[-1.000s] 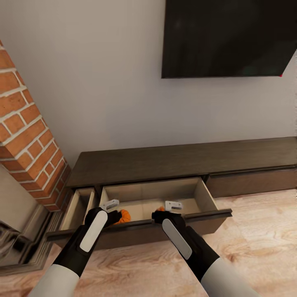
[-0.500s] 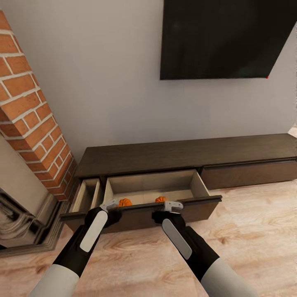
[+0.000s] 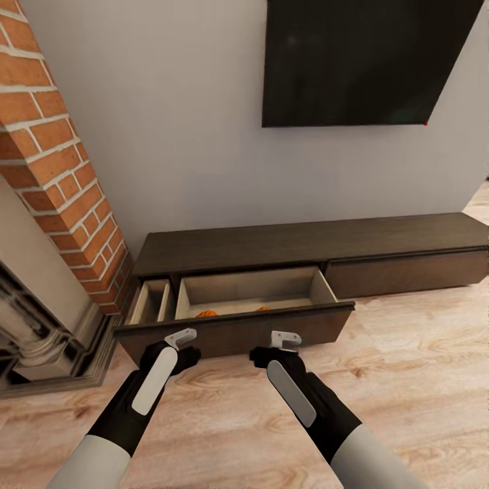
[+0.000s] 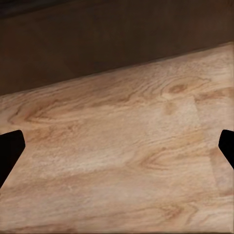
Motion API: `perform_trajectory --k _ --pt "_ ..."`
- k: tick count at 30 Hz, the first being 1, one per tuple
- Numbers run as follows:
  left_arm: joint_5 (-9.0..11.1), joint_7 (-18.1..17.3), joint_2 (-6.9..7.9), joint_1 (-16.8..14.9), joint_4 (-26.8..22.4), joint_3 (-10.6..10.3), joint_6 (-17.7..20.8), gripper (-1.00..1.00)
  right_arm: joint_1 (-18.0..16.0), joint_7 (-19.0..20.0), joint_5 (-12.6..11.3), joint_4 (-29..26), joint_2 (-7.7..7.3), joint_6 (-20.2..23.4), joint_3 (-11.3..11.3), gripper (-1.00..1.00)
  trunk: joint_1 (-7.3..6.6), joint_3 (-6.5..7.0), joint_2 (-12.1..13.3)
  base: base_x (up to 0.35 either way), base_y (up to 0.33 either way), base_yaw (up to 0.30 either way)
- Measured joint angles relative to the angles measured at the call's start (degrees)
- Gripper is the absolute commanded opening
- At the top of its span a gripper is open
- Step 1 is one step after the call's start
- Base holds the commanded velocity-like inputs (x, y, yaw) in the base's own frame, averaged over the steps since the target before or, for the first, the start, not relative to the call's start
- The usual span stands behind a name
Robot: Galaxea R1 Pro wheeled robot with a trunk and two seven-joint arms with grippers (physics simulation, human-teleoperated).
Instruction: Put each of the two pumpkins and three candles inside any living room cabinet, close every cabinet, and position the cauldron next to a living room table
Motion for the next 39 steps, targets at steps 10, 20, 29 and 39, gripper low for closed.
perform_trajectory --k 10,20,29,39 --pt "-0.4 0.1 0.05 0.0 -1.7 0.0 -0.1 1.0 0.0 0.2 0.1 -0.4 0.0 -0.3 0.1 1.0 1.52 -1.25 -2.8 -0.012 0.0 0.0" --pt "-0.8 0.2 0.11 0.0 -1.5 -0.4 -0.2 1.0 0.0 0.3 0.1 -0.3 0.0 -1.0 0.2 1.0 3.72 -3.05 -6.8 0.0 0.0 0.0" --pt "-1.0 0.2 0.54 0.1 -0.1 -2.4 -1.6 1.0 0.0 0.4 6.4 -0.1 -0.08 -6.6 1.1 1.0 5.7 -4.66 -10.4 0.0 0.0 0.0" --pt "-0.9 0.3 5.59 0.1 3.2 -12.9 -14.5 1.0 0.0 3.1 9.0 0.1 -0.26 -17.4 3.4 1.0 7.89 -6.46 -14.4 0.0 0.0 0.0"
